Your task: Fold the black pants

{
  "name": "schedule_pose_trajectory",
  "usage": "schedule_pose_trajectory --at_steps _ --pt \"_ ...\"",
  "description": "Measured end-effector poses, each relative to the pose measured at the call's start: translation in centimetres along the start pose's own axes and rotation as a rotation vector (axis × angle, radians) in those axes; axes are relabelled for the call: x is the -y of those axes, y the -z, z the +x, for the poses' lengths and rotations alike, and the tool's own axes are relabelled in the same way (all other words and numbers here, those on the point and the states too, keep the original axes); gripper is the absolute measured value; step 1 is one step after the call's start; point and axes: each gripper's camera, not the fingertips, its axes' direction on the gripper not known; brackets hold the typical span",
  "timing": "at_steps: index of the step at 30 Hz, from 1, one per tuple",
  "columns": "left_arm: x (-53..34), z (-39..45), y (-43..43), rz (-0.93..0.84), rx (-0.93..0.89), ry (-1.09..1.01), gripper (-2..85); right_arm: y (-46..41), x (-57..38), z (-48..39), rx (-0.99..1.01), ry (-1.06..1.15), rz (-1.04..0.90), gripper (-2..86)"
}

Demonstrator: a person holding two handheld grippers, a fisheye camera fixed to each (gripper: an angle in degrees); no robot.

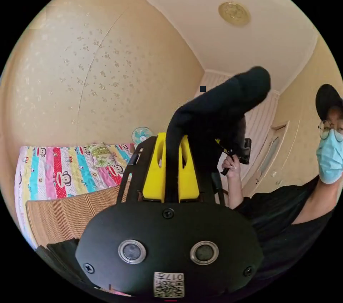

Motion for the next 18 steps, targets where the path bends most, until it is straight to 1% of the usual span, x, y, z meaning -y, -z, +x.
schedule_pose_trajectory --at_steps 1,2,3,4,5,6,7,8,9,10,11,12,14,15,16,17,18 --pt "2.0 -3.5 -3.1 -0.032 0.034 0.067 6.2 -3.8 3.2 3.4 0.009 -0.070 -0.061 6.4" --pt "3.6 -8.1 -6.7 -0.072 0.078 0.188 6.7 -8.5 5.9 7.9 0.012 -0.181 -0.124 7.0" --pt "4.1 -10.3 -8.5 -0.095 0.114 0.236 7.3 -11.0 6.9 10.3 -0.003 -0.233 -0.157 7.4" --pt "4.7 -15.0 -12.4 -0.158 0.216 0.299 8.4 -15.9 7.7 15.2 -0.042 -0.320 -0.231 8.0" --pt "3.8 -19.3 -15.7 -0.233 0.328 0.337 7.7 -20.0 6.7 19.9 -0.090 -0.423 -0.326 8.5" --pt "2.7 -21.4 -17.1 -0.285 0.384 0.365 7.3 -21.4 5.5 22.0 -0.125 -0.487 -0.383 8.4" --pt "-0.4 -25.1 -19.2 -0.414 0.479 0.439 6.5 -23.0 2.4 25.5 -0.193 -0.630 -0.478 8.3" --pt "-4.7 -28.1 -20.7 -0.549 0.523 0.488 5.9 -23.2 -1.1 27.7 -0.198 -0.704 -0.487 7.4" --pt "-7.0 -29.2 -21.1 -0.606 0.530 0.499 5.9 -23.0 -3.0 28.4 -0.180 -0.719 -0.474 6.9" --pt "-11.9 -30.9 -21.4 -0.669 0.541 0.519 5.7 -22.7 -7.1 29.5 -0.138 -0.717 -0.464 5.3" --pt "-17.1 -32.1 -21.3 -0.723 0.529 0.530 5.5 -22.6 -11.6 30.5 -0.115 -0.705 -0.513 3.9" --pt "-19.9 -32.7 -21.2 -0.755 0.518 0.545 5.5 -22.7 -14.2 31.0 -0.116 -0.708 -0.562 3.4" --pt "-30.9 -34.4 -20.2 -0.886 0.436 0.659 5.3 -22.4 -25.3 33.0 -0.198 -0.767 -0.827 2.6" --pt "-33.4 -34.7 -19.7 -0.911 0.420 0.693 5.3 -22.1 -28.1 33.4 -0.225 -0.788 -0.896 2.7" --pt "-37.7 -35.2 -18.7 -0.970 0.409 0.766 5.3 -21.0 -33.3 34.1 -0.263 -0.834 -1.015 2.7" --pt "-41.4 -35.6 -17.4 -1.019 0.410 0.839 5.5 -19.3 -37.7 34.4 -0.279 -0.882 -1.097 2.8" --pt "-42.9 -35.7 -16.8 -1.035 0.405 0.873 5.5 -18.5 -39.5 34.4 -0.282 -0.901 -1.127 2.9"
